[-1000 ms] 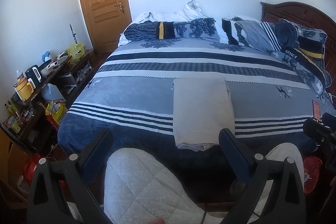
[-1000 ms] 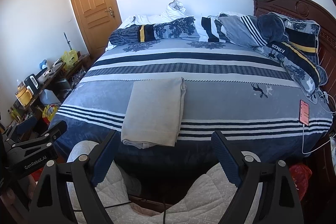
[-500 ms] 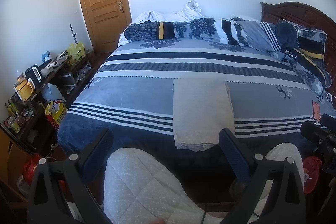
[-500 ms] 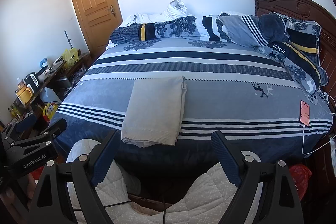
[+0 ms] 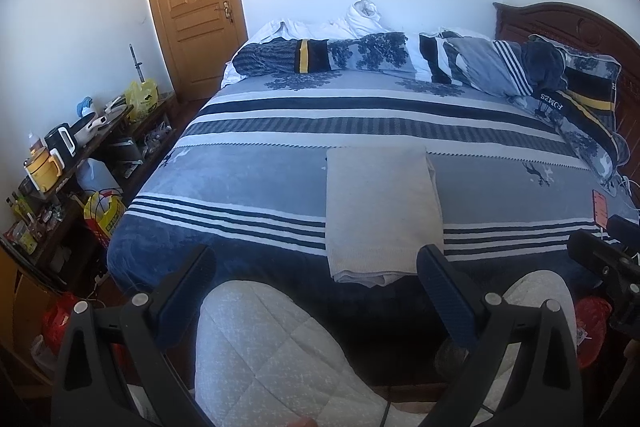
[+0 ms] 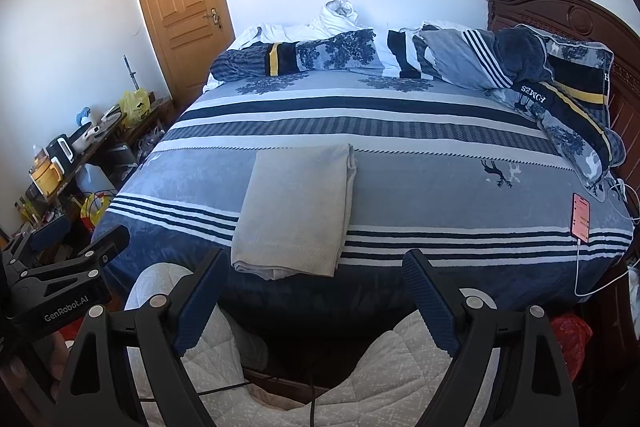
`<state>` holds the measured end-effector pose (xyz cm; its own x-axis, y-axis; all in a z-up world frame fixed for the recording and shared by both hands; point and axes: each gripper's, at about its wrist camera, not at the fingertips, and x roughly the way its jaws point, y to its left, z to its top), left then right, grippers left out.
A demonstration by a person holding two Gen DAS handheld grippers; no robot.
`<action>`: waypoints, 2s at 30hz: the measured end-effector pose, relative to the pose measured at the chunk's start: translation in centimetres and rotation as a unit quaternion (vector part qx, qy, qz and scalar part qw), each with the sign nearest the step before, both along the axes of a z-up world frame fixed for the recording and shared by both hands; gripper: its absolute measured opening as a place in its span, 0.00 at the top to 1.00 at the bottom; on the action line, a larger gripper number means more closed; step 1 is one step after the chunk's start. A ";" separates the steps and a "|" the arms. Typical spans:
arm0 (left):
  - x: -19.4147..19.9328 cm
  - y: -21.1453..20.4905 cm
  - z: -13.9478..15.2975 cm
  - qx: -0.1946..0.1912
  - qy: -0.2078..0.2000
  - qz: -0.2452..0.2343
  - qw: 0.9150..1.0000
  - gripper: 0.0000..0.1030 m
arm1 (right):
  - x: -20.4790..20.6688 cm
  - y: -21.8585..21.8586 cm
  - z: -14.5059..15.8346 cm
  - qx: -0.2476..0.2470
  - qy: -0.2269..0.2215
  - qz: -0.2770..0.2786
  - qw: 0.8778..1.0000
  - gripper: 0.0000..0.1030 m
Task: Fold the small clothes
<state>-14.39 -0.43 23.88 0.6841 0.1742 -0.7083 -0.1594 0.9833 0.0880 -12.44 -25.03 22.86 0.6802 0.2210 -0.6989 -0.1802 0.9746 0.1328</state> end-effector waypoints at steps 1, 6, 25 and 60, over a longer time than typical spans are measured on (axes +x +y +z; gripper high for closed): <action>0.0 0.0 0.0 0.000 0.000 0.000 1.000 0.03 | 0.0 0.0 -0.1 0.000 0.000 0.001 1.000 0.11; 0.3 0.3 0.0 -0.005 -0.001 -0.004 1.000 0.03 | 0.7 -0.3 -0.4 -0.003 -0.001 0.006 1.000 0.11; 0.3 -0.5 0.1 -0.009 0.000 -0.013 1.000 0.03 | 2.1 -1.3 -0.5 -0.010 0.001 0.015 1.000 0.11; 0.3 -0.2 -0.7 -0.010 0.004 -0.025 1.000 0.03 | 3.5 -2.4 -1.2 -0.011 0.009 0.024 1.000 0.11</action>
